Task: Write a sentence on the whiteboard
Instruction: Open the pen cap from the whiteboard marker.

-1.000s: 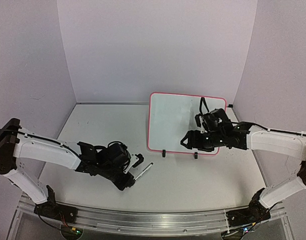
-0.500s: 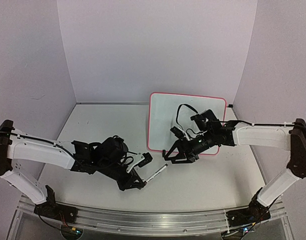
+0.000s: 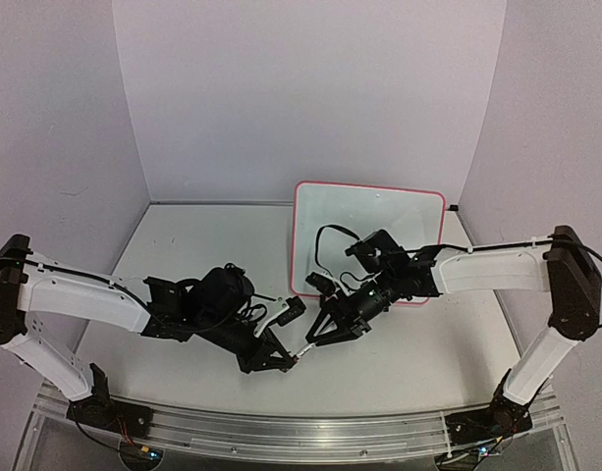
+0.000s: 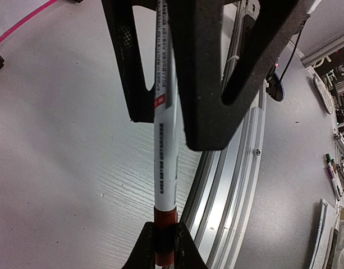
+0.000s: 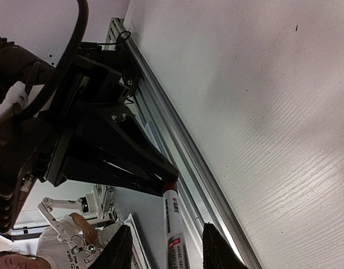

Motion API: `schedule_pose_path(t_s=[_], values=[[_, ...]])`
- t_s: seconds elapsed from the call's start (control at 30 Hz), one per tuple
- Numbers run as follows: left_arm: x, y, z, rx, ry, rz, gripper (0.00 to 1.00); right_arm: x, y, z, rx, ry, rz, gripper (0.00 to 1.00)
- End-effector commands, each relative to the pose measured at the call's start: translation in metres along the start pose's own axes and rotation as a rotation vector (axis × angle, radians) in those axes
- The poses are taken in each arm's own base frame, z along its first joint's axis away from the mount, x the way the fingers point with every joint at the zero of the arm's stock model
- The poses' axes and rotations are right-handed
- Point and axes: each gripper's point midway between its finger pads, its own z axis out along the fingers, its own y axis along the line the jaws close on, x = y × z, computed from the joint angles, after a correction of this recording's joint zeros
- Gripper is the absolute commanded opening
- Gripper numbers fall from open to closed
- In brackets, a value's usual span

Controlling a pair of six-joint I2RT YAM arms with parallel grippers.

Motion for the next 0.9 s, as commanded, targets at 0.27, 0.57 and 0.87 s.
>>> schedule_pose_path(t_s=[0.27,0.57,0.87], values=[[-0.018,-0.011,0.001,0.046,-0.051,0.009,0.0,-0.009,0.018,0.003,-0.061,0.001,-0.049,0.24],[-0.018,-0.008,-0.001,0.028,-0.068,-0.005,0.02,-0.013,0.023,0.001,-0.076,-0.029,-0.066,0.0],[-0.015,-0.006,-0.003,0.016,-0.075,-0.027,0.6,-0.018,0.031,-0.004,-0.079,-0.061,-0.094,0.0]])
